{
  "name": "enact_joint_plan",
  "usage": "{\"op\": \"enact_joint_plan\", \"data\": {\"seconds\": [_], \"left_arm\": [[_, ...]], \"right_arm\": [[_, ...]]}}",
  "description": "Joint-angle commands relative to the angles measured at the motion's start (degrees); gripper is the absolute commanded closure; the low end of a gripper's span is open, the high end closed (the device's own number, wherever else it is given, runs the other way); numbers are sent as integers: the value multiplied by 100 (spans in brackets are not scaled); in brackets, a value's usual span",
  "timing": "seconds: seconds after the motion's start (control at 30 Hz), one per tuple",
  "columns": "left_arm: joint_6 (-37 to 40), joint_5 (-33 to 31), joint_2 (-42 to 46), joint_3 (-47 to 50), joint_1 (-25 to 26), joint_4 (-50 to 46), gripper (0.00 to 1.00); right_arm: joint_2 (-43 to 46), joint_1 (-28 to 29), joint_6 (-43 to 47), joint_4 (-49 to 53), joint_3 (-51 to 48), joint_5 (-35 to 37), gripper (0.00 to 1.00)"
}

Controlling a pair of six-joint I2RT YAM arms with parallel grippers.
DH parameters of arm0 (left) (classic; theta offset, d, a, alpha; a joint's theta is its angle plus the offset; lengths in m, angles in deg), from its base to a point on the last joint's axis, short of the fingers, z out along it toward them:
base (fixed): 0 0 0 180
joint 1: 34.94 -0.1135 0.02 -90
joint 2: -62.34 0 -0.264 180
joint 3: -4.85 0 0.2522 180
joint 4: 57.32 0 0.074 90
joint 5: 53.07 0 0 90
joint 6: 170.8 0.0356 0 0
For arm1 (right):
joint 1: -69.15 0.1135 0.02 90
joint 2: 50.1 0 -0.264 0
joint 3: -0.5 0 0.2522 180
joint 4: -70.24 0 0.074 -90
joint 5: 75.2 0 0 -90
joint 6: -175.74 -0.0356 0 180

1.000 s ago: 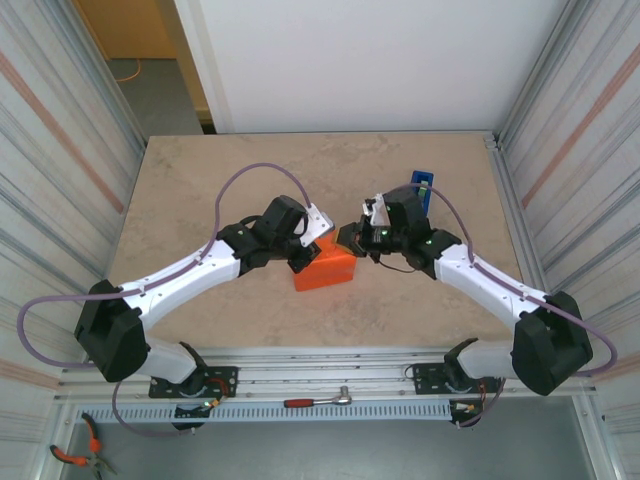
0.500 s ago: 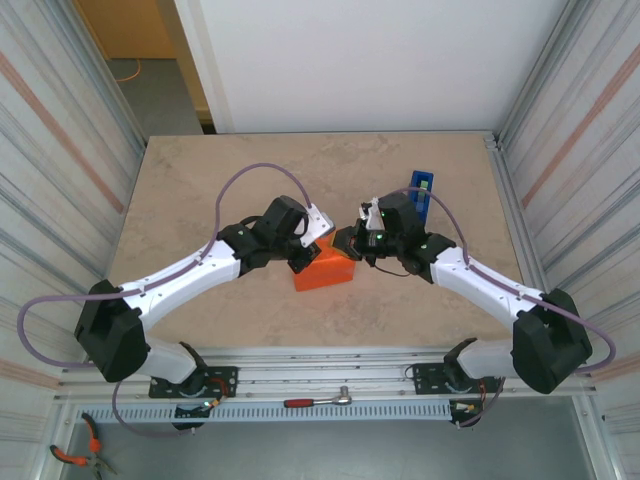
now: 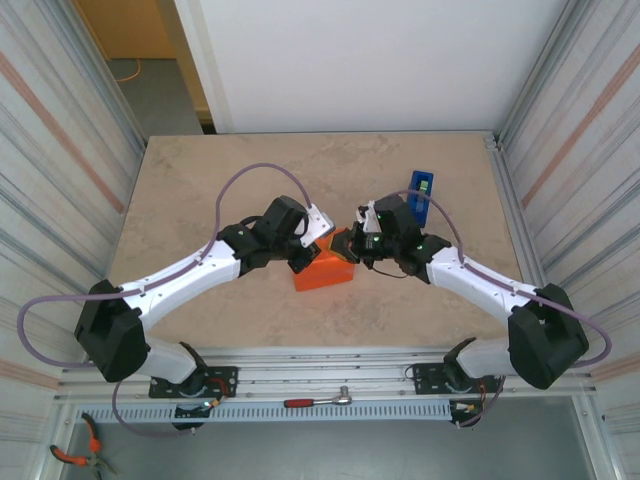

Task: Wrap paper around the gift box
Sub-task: Stick the wrapping paper to the gift box.

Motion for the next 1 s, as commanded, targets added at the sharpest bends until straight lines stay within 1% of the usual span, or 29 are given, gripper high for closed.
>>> {"op": "enact_joint_plan", "data": {"seconds": [0.0, 0.07, 0.2, 0.33, 0.63, 0.73, 0.83, 0.97], "left_arm": [[115, 178, -246, 271, 137, -522, 84], [113, 178, -247, 277, 137, -518, 84], [112, 178, -238, 272, 137, -521, 84], [109, 193, -231, 267, 137, -522, 84], [30, 367, -133, 128, 137, -522, 84], [-38, 463, -56, -11, 125, -571, 84], [-265, 676, 48, -209, 15, -625, 84], [-846, 1227, 222, -337, -373, -447, 83]], "right_arm": [[-109, 53, -97, -32, -72, 70, 100], [-167, 70, 50, 175, -26, 144, 100], [-241, 141, 537, 900, 153, 481, 100], [-303, 167, 778, 1306, 250, 687, 100], [-431, 338, 1150, 2021, 485, 1202, 100], [-453, 378, 1155, 2111, 502, 1289, 100], [-487, 394, 1157, 2224, 536, 1379, 100], [-547, 415, 1155, 2402, 583, 1458, 100]]}}
